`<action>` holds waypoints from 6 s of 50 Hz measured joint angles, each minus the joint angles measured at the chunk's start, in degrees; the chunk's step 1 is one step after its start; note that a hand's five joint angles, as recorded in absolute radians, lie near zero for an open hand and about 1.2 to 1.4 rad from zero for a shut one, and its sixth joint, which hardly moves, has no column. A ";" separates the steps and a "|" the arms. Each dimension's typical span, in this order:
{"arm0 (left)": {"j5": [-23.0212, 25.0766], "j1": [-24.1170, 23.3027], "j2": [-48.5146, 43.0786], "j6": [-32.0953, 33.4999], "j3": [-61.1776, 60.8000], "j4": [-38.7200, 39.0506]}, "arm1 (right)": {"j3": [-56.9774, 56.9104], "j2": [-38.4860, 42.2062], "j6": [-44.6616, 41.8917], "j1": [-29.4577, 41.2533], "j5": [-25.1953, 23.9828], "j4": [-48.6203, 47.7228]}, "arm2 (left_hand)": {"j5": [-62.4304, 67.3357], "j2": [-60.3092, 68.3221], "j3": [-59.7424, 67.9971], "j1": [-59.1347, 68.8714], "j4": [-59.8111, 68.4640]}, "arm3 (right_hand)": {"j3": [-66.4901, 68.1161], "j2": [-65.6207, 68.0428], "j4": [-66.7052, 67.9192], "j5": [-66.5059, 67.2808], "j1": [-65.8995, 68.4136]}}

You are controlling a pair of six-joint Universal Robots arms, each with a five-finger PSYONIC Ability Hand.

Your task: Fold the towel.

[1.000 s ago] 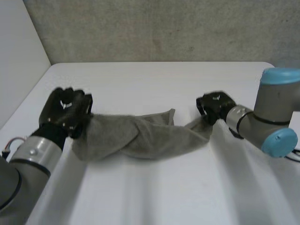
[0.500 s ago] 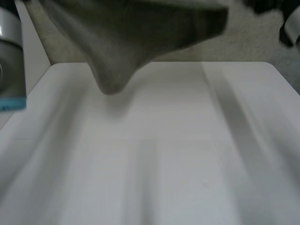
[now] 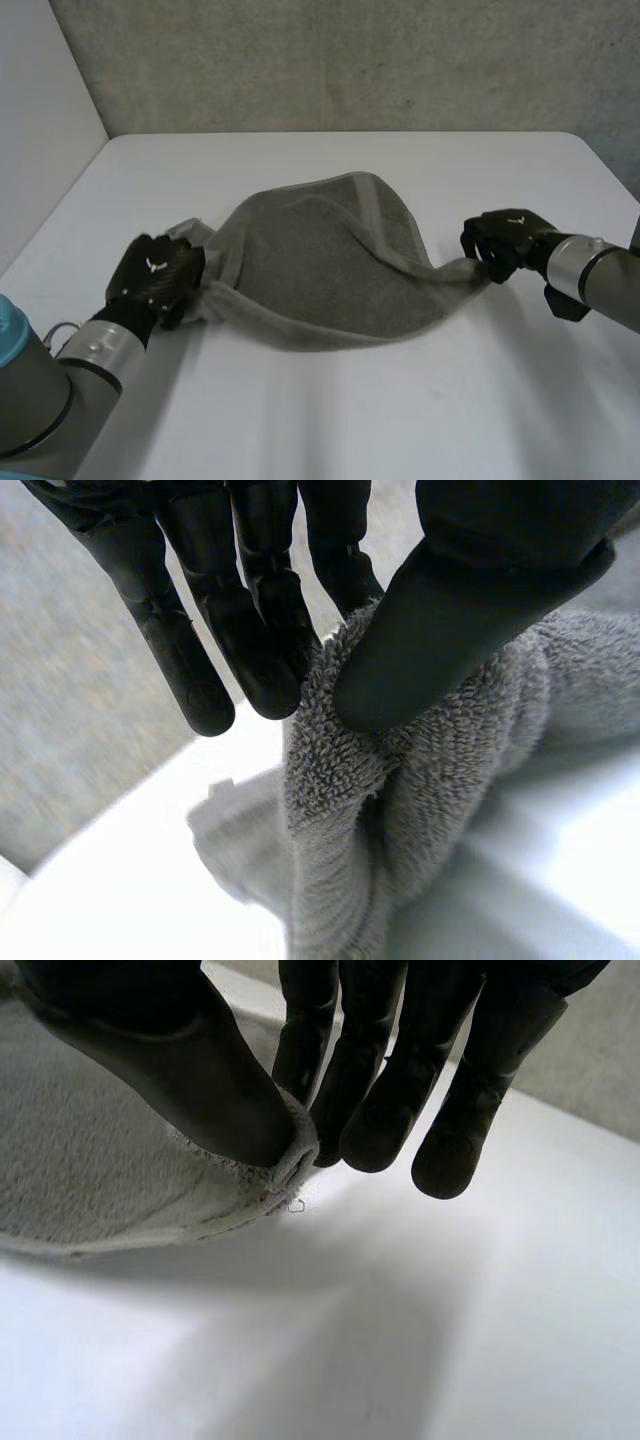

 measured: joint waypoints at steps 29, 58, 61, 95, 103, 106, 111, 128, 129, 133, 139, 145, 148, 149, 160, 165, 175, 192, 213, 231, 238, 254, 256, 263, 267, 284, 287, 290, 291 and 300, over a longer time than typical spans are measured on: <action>-0.75 -0.03 3.78 -6.05 13.48 -8.44 | 16.53 -15.01 -4.38 3.48 -2.36 -8.47 | 0.00 0.00 0.00 0.00 0.00 | -62.84 -62.13 -61.75 -63.11 -62.38; -1.17 -0.66 5.89 -10.19 15.15 -9.95 | -1.58 12.58 24.37 19.03 2.79 -8.85 | 0.00 0.01 0.00 0.00 0.00 | -62.78 -62.10 -61.74 -62.99 -62.21; -1.17 -0.62 6.55 -10.96 15.16 -9.95 | -2.03 13.08 24.26 19.21 4.25 -9.13 | 0.00 0.01 0.00 0.00 0.00 | -55.98 -55.54 -55.42 -56.61 -55.22; -0.28 1.38 12.58 -11.99 9.75 -12.43 | 2.00 -11.91 -7.29 11.22 1.56 4.40 | 0.18 0.06 0.00 0.00 0.00 | -37.33 -1.46 -32.96 1.17 0.76; -0.13 0.96 6.18 -11.43 9.84 -13.15 | -3.44 -6.60 -14.38 10.67 1.36 14.70 | 0.20 0.07 0.00 0.00 0.00 | -37.32 -1.31 -32.96 1.17 0.76; -0.28 0.65 0.81 -10.09 12.87 -13.00 | -7.67 -2.61 -16.34 11.04 1.68 16.84 | 0.20 0.07 0.00 0.00 0.00 | -37.33 -0.98 -32.96 1.17 0.76; -0.74 0.13 -8.83 -5.47 23.84 -12.66 | -18.91 3.54 -18.19 11.53 2.40 14.64 | 0.21 0.07 0.01 0.00 0.00 | -37.33 -0.97 -32.96 1.19 0.76; -12.62 -2.27 -13.66 -1.49 56.70 14.14 | -24.84 -3.94 -8.18 12.88 3.35 -37.54 | 1.03 0.13 0.02 0.00 0.01 | -37.33 -0.34 -32.96 1.38 0.76; -12.85 -2.25 -12.84 -1.53 55.78 15.74 | -24.26 -4.70 -6.89 12.81 3.13 -37.25 | 1.03 0.13 0.02 0.00 0.01 | -37.33 0.02 -32.96 1.39 0.76; -13.04 -2.21 -10.98 -1.49 50.70 18.30 | -23.32 -5.60 -4.31 12.47 2.00 -32.58 | 1.03 0.13 0.02 0.00 0.01 | -37.33 0.09 -32.96 1.41 0.76; -12.13 -1.88 -11.04 -1.24 39.71 17.06 | -22.69 -2.80 -3.68 12.15 -0.52 -21.66 | 1.03 0.14 0.03 0.00 0.01 | -37.32 0.34 -32.96 1.45 0.76; -10.10 -1.58 -14.41 -1.02 29.27 15.90 | -19.58 2.72 -5.31 12.43 -1.85 -15.13 | 1.03 0.14 0.03 0.00 0.01 | -37.32 0.40 -32.96 1.66 0.76; -9.22 -1.52 -16.73 -0.90 25.62 15.51 | -17.35 6.52 -7.80 12.68 -1.69 -12.78 | 1.03 0.14 0.03 0.00 0.02 | -37.32 0.40 -32.97 1.66 0.76; -8.92 -1.51 -17.80 -0.78 24.34 15.28 | -16.54 8.14 -9.04 12.76 -1.51 -11.86 | 1.03 0.14 0.03 0.00 0.02 | -37.32 0.40 -32.97 1.65 0.76; -8.33 -1.34 -22.58 4.42 20.11 11.14 | -13.96 16.60 -16.43 12.62 1.01 -3.86 | 1.03 0.14 0.03 0.00 0.02 | -36.78 -5.07 -32.53 -5.76 -3.40; -8.48 -0.85 -20.87 5.93 19.80 10.35 | -11.61 14.60 -16.17 12.21 2.43 -2.96 | 1.03 0.14 0.04 0.00 0.01 | -35.48 -32.77 -34.55 -32.69 -32.69; -8.55 -0.47 -14.41 5.68 16.87 10.49 | -4.54 8.57 -10.39 11.61 3.63 -5.94 | 1.03 0.14 0.03 0.00 0.01 | -55.82 -54.35 -55.66 -57.95 -54.42; -8.60 0.01 -9.83 4.18 12.19 11.05 | 1.09 8.22 4.50 5.51 3.23 -11.10 | 1.03 0.14 0.04 0.00 0.01 | -51.12 -54.22 -50.77 -50.16 -50.38; -8.54 0.30 -8.94 3.01 11.16 10.97 | 4.14 4.25 16.21 5.01 -0.82 -9.13 | 1.03 0.14 0.03 0.00 0.02 | -43.59 -43.38 -43.59 -43.28 -42.64; -8.55 0.65 -8.26 2.91 11.17 10.97 | 8.01 1.57 15.31 5.02 -1.00 -9.79 | 1.03 0.14 0.03 0.00 0.02 | -42.44 -42.76 -42.35 -41.82 -41.28; -8.55 0.67 -8.23 2.85 11.15 10.97 | 8.25 3.21 15.31 5.56 -0.66 -11.14 | 1.03 0.14 0.03 0.00 0.01 | -40.20 -40.35 -40.22 -39.89 -39.27; -8.55 0.67 -8.19 2.85 11.02 10.97 | 6.96 6.77 15.23 5.71 -0.26 -14.57 | 1.03 0.14 0.03 0.00 0.01 | -31.93 -31.45 -31.68 -31.93 -31.01; -8.55 0.68 -8.19 2.85 11.01 10.96 | 6.81 6.91 15.23 5.72 -0.23 -14.85 | 1.03 0.14 0.03 0.00 0.01 | -31.39 -30.79 -31.05 -31.25 -30.36; -8.55 0.67 -8.19 2.85 10.99 10.92 | 5.80 7.92 15.23 5.75 0.36 -15.49 | 1.03 0.15 0.03 0.00 0.01 | -31.15 -30.63 -30.70 -31.12 -30.12; -8.55 0.67 -8.19 2.85 10.99 10.90 | 5.26 8.43 15.23 5.74 0.83 -15.54 | 1.03 0.14 0.03 0.00 0.01 | -29.35 -28.75 -28.99 -29.33 -28.31; -8.54 0.31 -8.12 2.90 10.62 10.51 | 4.64 3.70 14.95 4.56 0.67 -15.17 | 1.03 0.14 0.04 0.00 0.01 | 0.08 -0.65 0.08 0.02 0.45; -8.49 -0.08 -8.06 3.05 9.93 10.32 | 5.52 -1.25 13.09 3.92 -0.23 -13.73 | 1.03 0.14 0.03 0.00 0.01 | 0.08 -0.65 0.08 0.02 0.45; -8.28 -0.72 -8.02 3.22 8.99 9.79 | 6.93 -5.51 9.02 3.00 -1.32 -11.45 | 1.03 0.14 0.03 0.00 0.01 | 0.08 -0.54 0.08 0.02 0.46; -8.14 -1.01 -7.96 3.29 8.60 9.42 | 7.71 -7.10 6.67 2.37 -1.69 -10.36 | 1.03 0.14 0.03 0.00 0.01 | 0.08 -0.54 0.08 0.02 0.46; -7.08 -2.56 -5.41 3.53 5.44 2.03 | 14.03 -12.16 -9.56 -3.19 -2.41 -6.22 | 1.03 0.14 0.03 0.00 0.01 | 0.08 -0.54 0.08 0.02 0.46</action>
